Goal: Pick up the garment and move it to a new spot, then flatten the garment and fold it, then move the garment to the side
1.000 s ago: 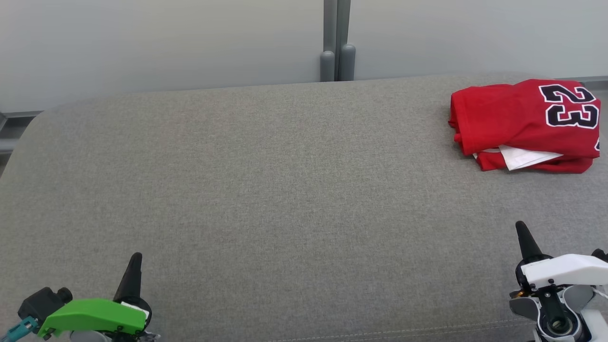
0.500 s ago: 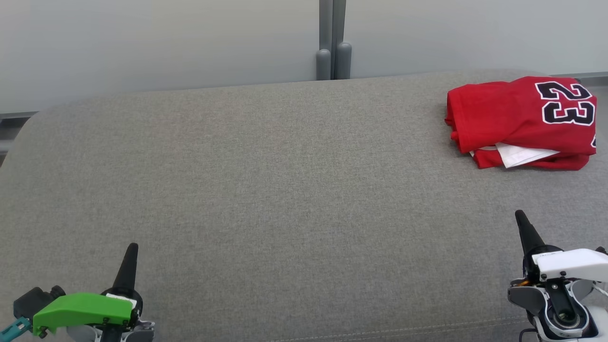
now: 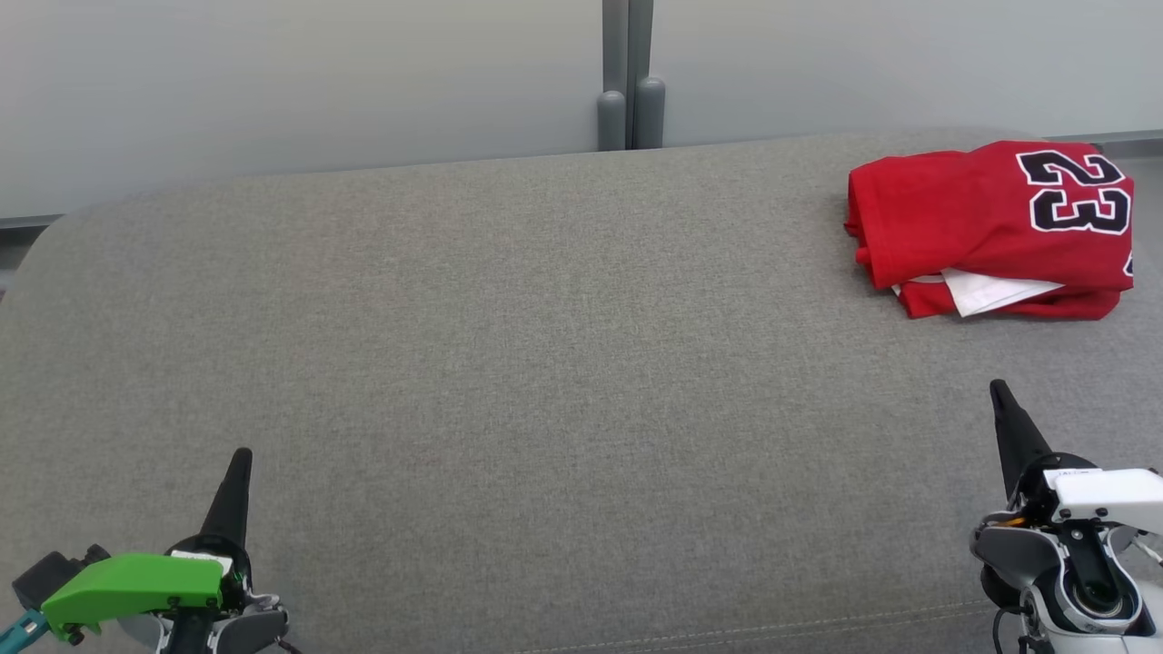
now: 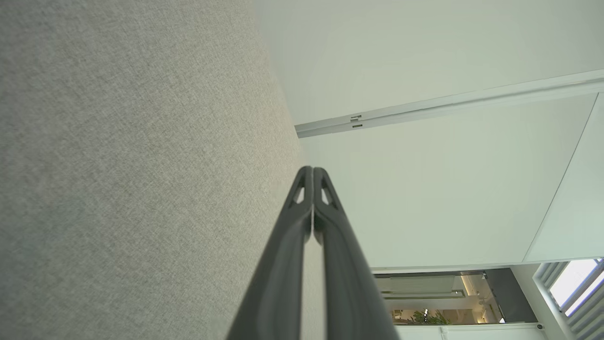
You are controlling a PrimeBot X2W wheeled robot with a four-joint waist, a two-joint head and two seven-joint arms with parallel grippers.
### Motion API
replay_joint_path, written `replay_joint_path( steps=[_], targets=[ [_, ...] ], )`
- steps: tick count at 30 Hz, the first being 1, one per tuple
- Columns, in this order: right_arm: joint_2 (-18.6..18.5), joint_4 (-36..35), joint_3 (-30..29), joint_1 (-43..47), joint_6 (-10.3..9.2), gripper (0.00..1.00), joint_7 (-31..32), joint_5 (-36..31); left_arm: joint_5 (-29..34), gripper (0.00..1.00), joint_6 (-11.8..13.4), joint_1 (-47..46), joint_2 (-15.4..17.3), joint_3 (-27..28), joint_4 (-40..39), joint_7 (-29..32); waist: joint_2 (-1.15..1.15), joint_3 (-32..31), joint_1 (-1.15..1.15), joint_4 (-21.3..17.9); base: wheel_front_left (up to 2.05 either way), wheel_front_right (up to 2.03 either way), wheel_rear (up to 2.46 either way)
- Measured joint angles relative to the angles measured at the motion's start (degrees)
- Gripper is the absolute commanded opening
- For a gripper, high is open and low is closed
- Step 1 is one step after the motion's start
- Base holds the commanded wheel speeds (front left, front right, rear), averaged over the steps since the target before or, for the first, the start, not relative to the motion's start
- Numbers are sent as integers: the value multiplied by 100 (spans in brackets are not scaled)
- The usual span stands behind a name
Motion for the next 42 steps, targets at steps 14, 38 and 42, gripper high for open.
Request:
replay_joint_path(
  steps=[14, 38, 42],
  targets=[
    [118, -60, -168, -69, 169, 0, 201, 733, -644, 0, -124, -149, -118, 233, 9, 203, 0, 17, 0, -42, 0, 0, 0],
    [118, -80, -166, -69, 169, 0, 201, 734, -644, 0, -124, -149, -121, 243, 13, 203, 0, 17, 0, -41, 0, 0, 0],
    [118, -82, -165, -69, 169, 0, 201, 739, -644, 0, -124, -149, -121, 244, 13, 203, 0, 17, 0, -41, 0, 0, 0]
  ],
)
